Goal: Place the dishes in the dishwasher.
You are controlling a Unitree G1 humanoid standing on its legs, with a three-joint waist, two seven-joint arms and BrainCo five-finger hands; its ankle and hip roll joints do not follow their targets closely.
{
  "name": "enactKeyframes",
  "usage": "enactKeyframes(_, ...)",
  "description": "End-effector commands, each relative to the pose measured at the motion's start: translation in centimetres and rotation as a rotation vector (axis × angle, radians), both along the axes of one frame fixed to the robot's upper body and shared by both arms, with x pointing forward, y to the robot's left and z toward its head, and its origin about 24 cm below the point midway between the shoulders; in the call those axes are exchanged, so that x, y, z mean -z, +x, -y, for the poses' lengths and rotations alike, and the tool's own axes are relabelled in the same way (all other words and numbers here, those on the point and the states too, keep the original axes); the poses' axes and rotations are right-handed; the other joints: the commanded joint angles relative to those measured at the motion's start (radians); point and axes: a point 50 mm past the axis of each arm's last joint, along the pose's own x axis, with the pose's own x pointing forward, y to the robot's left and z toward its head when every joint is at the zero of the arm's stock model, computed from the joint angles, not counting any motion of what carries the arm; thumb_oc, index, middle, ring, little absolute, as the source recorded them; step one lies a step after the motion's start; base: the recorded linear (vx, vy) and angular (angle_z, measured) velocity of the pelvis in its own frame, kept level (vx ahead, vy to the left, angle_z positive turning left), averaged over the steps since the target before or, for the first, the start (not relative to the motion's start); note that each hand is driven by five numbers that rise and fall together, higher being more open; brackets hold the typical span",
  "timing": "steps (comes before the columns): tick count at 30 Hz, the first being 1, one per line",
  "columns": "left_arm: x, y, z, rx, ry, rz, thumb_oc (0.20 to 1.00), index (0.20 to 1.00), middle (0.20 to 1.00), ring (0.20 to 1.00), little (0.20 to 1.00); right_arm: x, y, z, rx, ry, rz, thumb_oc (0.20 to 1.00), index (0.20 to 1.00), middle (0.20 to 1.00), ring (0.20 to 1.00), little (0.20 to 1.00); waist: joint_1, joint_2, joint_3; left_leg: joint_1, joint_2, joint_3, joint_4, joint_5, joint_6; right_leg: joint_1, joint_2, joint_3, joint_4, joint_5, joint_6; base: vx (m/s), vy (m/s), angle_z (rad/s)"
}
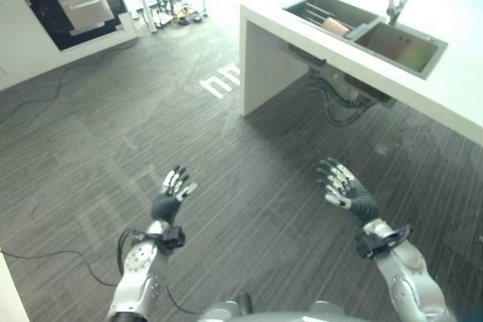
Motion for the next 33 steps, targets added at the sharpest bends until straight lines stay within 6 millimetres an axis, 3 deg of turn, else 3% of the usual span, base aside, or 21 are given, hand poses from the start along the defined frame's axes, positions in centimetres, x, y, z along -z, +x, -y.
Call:
enactKeyframes(1, -2.3, 0.4, -0.4, 0.032, 0.051, 0.107, 1.0, 1.0, 1.0, 1.0, 1.0, -2.0, 0.4, 1.6, 0.052, -0.027, 0.105, 1.0, 1.0, 1.0, 1.0, 1.0, -0.017, -0.009, -0.03, -0.062, 0.018, -0.092, -0.024, 0.04, -0.124, 0.178, 0.119, -0.085, -0.387, -0.115, -0.041, 0.3, -0.107, 0.0)
enactKeyframes(3, -2.6, 0.5, -0.7, 0.04, 0.05, 0.114, 1.0, 1.0, 1.0, 1.0, 1.0, -2.4, 0.2, 2.5, 0.06, -0.021, 0.113, 1.0, 1.0, 1.0, 1.0, 1.0, -0.041, -0.02, -0.014, -0.035, 0.017, -0.098, -0.028, 0.029, -0.137, 0.157, 0.14, -0.104, -0.544, -0.13, -0.044, 0.34, -0.165, 0.26)
enactKeyframes(4, -2.8, 0.6, -0.7, 0.047, 0.049, 0.116, 1.0, 1.0, 1.0, 1.0, 1.0, -2.6, 0.0, 2.9, 0.062, -0.023, 0.118, 1.0, 1.0, 1.0, 1.0, 1.0, -0.063, -0.031, -0.002, -0.014, 0.013, -0.097, -0.029, 0.015, -0.145, 0.147, 0.149, -0.099, -0.679, -0.106, -0.035, 0.36, -0.194, 0.3)
enactKeyframes(5, -2.8, 0.7, -0.6, 0.052, 0.047, 0.119, 1.0, 1.0, 1.0, 1.0, 1.0, -2.8, -0.1, 3.1, 0.066, -0.026, 0.124, 1.0, 1.0, 1.0, 1.0, 1.0, -0.082, -0.035, 0.007, 0.002, 0.01, -0.096, -0.032, 0.002, -0.146, 0.126, 0.147, -0.083, -0.733, -0.078, -0.024, 0.46, -0.25, 0.22)
enactKeyframes(6, -2.9, 0.7, -0.4, 0.064, 0.041, 0.124, 1.0, 1.0, 1.0, 1.0, 1.0, -3.0, -0.1, 3.3, 0.074, -0.028, 0.133, 1.0, 1.0, 1.0, 1.0, 1.0, -0.111, -0.041, 0.018, 0.033, 0.004, -0.096, -0.039, -0.026, -0.15, 0.078, 0.135, -0.062, -0.79, -0.004, -0.006, 0.49, -0.291, 0.3)
enactKeyframes(7, -2.9, 0.7, -0.3, 0.073, 0.042, 0.127, 1.0, 1.0, 1.0, 1.0, 1.0, -3.1, -0.2, 3.2, 0.081, -0.027, 0.137, 1.0, 1.0, 1.0, 1.0, 1.0, -0.123, -0.04, 0.022, 0.056, 0.003, -0.1, -0.039, -0.048, -0.147, 0.051, 0.128, -0.055, -0.786, 0.017, -0.004, 0.47, -0.315, 0.48)
enactKeyframes(13, -2.5, 0.1, 0.1, 0.058, 0.006, 0.123, 1.0, 1.0, 1.0, 1.0, 1.0, -2.8, 0.2, 3.2, 0.096, -0.033, 0.118, 1.0, 1.0, 1.0, 1.0, 1.0, -0.132, -0.033, -0.026, 0.104, 0.027, -0.1, -0.003, -0.087, -0.173, 0.138, 0.162, -0.05, -0.882, -0.007, -0.045, 0.3, -0.279, 0.52)
enactKeyframes(18, -2.6, -0.2, 0.7, 0.078, -0.07, 0.13, 1.0, 1.0, 1.0, 1.0, 1.0, -3.1, -0.1, 3.6, 0.111, -0.055, 0.148, 1.0, 1.0, 1.0, 1.0, 1.0, -0.138, -0.028, -0.047, 0.05, 0.077, -0.092, 0.172, -0.037, -0.223, 0.201, 0.184, -0.053, -0.883, -0.059, -0.09, 0.2, -0.244, -0.07)
enactKeyframes(20, -2.5, -0.2, 0.9, 0.08, -0.089, 0.133, 1.0, 1.0, 1.0, 1.0, 1.0, -3.6, 0.0, 3.7, 0.106, -0.069, 0.171, 1.0, 1.0, 1.0, 1.0, 1.0, -0.138, -0.033, -0.048, 0.008, 0.093, -0.105, 0.291, -0.008, -0.236, 0.213, 0.187, -0.042, -0.875, -0.08, -0.109, 0.11, -0.213, -0.2)
enactKeyframes(22, -2.3, -0.5, 1.1, 0.074, -0.099, 0.135, 1.0, 1.0, 1.0, 1.0, 1.0, -3.6, 0.0, 3.7, 0.098, -0.085, 0.176, 1.0, 1.0, 1.0, 1.0, 1.0, -0.129, -0.045, -0.05, -0.068, 0.097, -0.128, 0.493, 0.051, -0.252, 0.239, 0.188, -0.023, -0.876, -0.1, -0.135, 0.09, -0.196, -0.42)
enactKeyframes(24, -2.2, -0.8, 1.1, 0.077, -0.105, 0.144, 1.0, 1.0, 1.0, 1.0, 1.0, -3.6, 0.0, 3.8, 0.091, -0.09, 0.173, 1.0, 1.0, 1.0, 1.0, 1.0, -0.115, -0.062, -0.039, -0.182, 0.081, -0.133, 0.69, 0.063, -0.239, 0.255, 0.178, -0.007, -0.869, -0.109, -0.154, 0.09, -0.149, -0.33)
enactKeyframes(25, -2.3, -0.9, 1.2, 0.081, -0.103, 0.149, 1.0, 1.0, 1.0, 1.0, 1.0, -3.5, 0.0, 3.8, 0.09, -0.092, 0.174, 1.0, 1.0, 1.0, 1.0, 1.0, -0.11, -0.064, -0.034, -0.221, 0.091, -0.126, 0.7, 0.059, -0.229, 0.262, 0.181, -0.002, -0.866, -0.114, -0.156, 0.13, -0.062, -0.18)
enactKeyframes(27, -2.6, -0.7, 1.1, 0.083, -0.093, 0.165, 1.0, 1.0, 1.0, 1.0, 1.0, -3.8, 0.5, 3.5, 0.086, -0.091, 0.193, 1.0, 1.0, 1.0, 1.0, 1.0, -0.09, -0.054, -0.012, -0.232, 0.113, -0.083, 0.52, 0.042, -0.217, 0.298, 0.198, 0.013, -0.873, -0.134, -0.143, 0.17, 0.081, -0.06)
enactKeyframes(28, -2.7, -0.7, 0.9, 0.072, -0.095, 0.169, 1.0, 1.0, 1.0, 1.0, 1.0, -4.0, 0.6, 3.3, 0.077, -0.092, 0.206, 1.0, 1.0, 1.0, 1.0, 1.0, -0.085, -0.037, -0.006, -0.206, 0.124, -0.069, 0.358, 0.055, -0.223, 0.315, 0.209, 0.021, -0.882, -0.147, -0.131, 0.25, 0.239, -0.06)
enactKeyframes(30, -2.6, -1.1, 0.6, 0.054, -0.105, 0.168, 1.0, 1.0, 1.0, 1.0, 1.0, -4.5, 0.4, 3.3, 0.056, -0.104, 0.223, 1.0, 1.0, 1.0, 1.0, 1.0, -0.058, -0.005, 0.002, -0.186, 0.131, -0.104, 0.046, 0.144, -0.255, 0.374, 0.229, 0.045, -0.909, -0.175, -0.111, 0.37, 0.339, -0.26)
enactKeyframes(32, -2.3, -1.5, 0.7, 0.055, -0.108, 0.177, 1.0, 1.0, 1.0, 1.0, 1.0, -4.7, 0.3, 3.4, 0.039, -0.118, 0.237, 1.0, 1.0, 1.0, 1.0, 1.0, -0.032, 0.002, 0.001, -0.217, 0.144, -0.127, 0.003, 0.198, -0.27, 0.436, 0.225, 0.059, -0.922, -0.206, -0.107, 0.3, 0.276, -0.55)
enactKeyframes(33, -2.3, -1.6, 0.7, 0.051, -0.109, 0.181, 1.0, 1.0, 1.0, 1.0, 1.0, -4.9, 0.3, 3.4, 0.03, -0.12, 0.243, 1.0, 1.0, 1.0, 1.0, 1.0, -0.027, -0.003, -0.004, -0.213, 0.144, -0.117, 0.001, 0.179, -0.264, 0.448, 0.211, 0.051, -0.929, -0.211, -0.101, 0.22, 0.257, -0.69)
